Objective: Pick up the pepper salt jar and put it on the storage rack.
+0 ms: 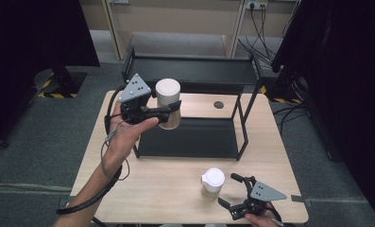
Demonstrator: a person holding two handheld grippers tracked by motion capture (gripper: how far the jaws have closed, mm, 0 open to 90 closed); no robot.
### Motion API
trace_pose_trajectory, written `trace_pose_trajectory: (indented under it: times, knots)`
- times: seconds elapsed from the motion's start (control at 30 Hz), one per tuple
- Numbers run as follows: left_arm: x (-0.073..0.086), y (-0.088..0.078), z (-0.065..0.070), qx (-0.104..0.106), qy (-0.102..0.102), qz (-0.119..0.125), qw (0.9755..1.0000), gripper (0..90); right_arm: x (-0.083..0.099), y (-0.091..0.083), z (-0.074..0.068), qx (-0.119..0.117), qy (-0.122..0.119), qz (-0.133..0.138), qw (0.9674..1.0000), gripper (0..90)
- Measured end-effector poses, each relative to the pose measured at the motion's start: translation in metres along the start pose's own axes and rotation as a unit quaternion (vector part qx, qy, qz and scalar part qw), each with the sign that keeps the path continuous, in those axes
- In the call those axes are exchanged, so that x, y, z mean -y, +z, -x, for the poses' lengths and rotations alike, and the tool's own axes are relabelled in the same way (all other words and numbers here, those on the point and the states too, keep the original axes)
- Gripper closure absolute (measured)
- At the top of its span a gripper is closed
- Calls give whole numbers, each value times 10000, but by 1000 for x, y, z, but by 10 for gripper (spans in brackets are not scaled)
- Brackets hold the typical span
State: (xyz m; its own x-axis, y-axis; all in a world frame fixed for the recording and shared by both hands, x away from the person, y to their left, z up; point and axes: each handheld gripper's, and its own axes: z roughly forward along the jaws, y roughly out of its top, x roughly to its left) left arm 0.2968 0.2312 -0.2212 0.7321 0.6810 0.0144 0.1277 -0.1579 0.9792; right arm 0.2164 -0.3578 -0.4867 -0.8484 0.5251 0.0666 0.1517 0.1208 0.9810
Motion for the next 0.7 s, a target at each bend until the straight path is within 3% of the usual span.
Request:
trace_pose_trajectory:
  times: [0.2, 0.7]
  knots:
    - [-8, 1, -3, 57, -54, -33, 10000, 351, 0, 0, -1, -1, -26, -11, 10000, 10]
    - [-37, 1, -9, -42, -85, 5, 10000, 351, 0, 0, 0, -9, -32, -11, 10000, 10]
